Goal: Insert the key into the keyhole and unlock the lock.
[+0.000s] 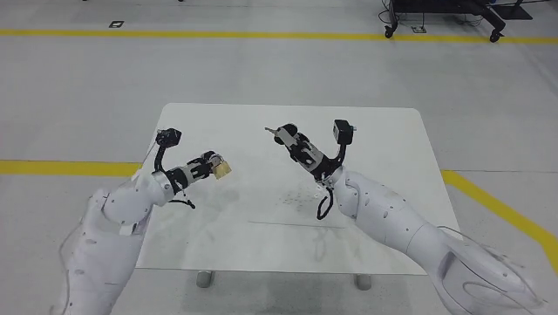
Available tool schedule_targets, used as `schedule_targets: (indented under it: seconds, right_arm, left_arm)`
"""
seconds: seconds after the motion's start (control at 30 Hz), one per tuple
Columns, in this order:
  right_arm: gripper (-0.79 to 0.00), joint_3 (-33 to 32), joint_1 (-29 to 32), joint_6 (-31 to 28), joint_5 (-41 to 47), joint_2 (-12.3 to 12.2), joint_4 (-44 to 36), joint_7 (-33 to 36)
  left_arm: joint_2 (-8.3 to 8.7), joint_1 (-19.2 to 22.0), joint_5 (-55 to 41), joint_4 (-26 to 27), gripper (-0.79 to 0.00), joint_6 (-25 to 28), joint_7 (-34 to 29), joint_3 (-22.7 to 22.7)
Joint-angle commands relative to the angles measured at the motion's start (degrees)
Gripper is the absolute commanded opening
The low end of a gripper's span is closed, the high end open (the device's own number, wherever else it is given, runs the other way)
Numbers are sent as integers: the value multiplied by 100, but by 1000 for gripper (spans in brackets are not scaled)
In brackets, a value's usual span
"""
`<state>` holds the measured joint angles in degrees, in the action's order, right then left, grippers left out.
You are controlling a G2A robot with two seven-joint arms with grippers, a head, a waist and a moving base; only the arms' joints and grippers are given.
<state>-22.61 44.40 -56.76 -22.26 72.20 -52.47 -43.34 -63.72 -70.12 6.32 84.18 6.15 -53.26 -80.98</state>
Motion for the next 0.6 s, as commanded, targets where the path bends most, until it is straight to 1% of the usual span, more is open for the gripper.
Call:
schedule_targets:
  seconds: [0.0,0.07,0.13,0.2,0.3,0.37,0.5,0.57]
  right_arm:
    - [-785,-137,33,8,-102,9,24,-18]
    - [-785,-299,100,2,-221,5,12,-105]
    - [-785,-479,191,70,-376,-23,-10,-189]
    - [-785,-678,298,215,-539,-70,-50,-253]
    - [-785,-1010,485,263,-703,-169,-189,-341]
    - [-785,-1246,598,308,-720,-242,-259,-309]
    - [-785,-1285,614,312,-709,-253,-273,-294]
    - [-785,-1285,614,312,-709,-253,-273,-294]
  left_arm:
    - [-57,710,-1877,-814,-785,-523,-723,246]
    - [-145,1279,-2304,-1571,-785,-851,-899,524]
    - [-269,1844,-2757,-2307,-785,-1120,-1082,850]
    - [-413,2366,-3054,-2992,-785,-1253,-1206,1202]
    - [-693,3014,-3456,-3873,-785,-1330,-1334,1773]
    - [-911,3347,-3752,-4367,-785,-1315,-1410,2117]
    - [-1305,3896,-4124,-5233,-785,-1085,-1370,2587]
    - [-1334,3932,-4155,-5299,-785,-1060,-1384,2611]
